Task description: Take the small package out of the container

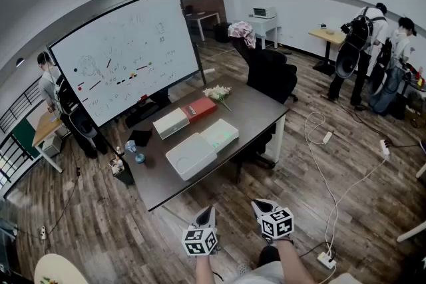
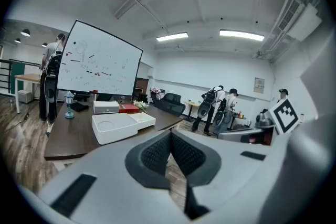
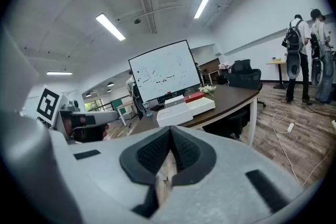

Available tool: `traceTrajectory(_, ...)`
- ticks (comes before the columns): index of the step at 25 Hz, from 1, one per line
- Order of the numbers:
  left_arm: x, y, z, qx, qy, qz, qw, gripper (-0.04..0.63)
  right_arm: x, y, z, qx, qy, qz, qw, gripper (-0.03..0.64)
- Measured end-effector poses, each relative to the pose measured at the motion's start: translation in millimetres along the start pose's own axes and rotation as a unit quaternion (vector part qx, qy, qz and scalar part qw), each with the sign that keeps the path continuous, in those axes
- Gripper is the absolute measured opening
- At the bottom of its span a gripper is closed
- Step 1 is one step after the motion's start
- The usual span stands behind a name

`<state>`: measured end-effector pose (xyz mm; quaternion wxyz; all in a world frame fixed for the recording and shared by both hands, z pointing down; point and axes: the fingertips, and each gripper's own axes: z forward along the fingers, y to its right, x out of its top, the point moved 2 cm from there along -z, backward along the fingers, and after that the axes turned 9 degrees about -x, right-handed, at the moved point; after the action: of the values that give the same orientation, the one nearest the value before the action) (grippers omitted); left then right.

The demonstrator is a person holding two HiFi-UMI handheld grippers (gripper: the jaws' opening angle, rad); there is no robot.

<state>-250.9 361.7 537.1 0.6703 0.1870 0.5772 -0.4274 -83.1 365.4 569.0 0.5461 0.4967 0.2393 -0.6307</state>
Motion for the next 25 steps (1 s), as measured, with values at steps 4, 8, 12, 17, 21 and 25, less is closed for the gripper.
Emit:
traceTrajectory(4,-3.1,1.4,5.2,0.001,0.000,-0.006,1.0000,0.005,-0.1,5.8,0.5,-0.003,-0.002,0.009,1.000,-0.008)
traceTrajectory(8,1.8,2.1,16.4,-0.006,0.004,-0.005,1.0000,0.005,2.8,16.7,8.5,-0.011,-0.003,0.012,1.000,-0.009)
traceTrajectory(12,2.9,-1.3,28.7,-0.005,0.002,-0.005,1.0000,0.005,7.3,30.3,13.2,-0.022,0.018,0.022,0.999,-0.009)
traceTrajectory(17,16.4,-11.5,51.8,0.009,0.018,-0.021,0.9996,0.005,13.0,36.1,25.2,0.010,0.010,0.001,1.000,-0.009)
traceTrajectory(21,29.4,-19.8,73.4,0.015,0.018,-0.017,0.9996,0.006,19.4,46.8,42.5,0.026,0.008,0.010,1.000,0.010)
traceTrajectory(25,38.3,-25.9,98.3,0.027,0.017,-0.010,0.9994,0.011,31.4,66.9,61.8,0.043,0.011,0.001,0.999,0.085)
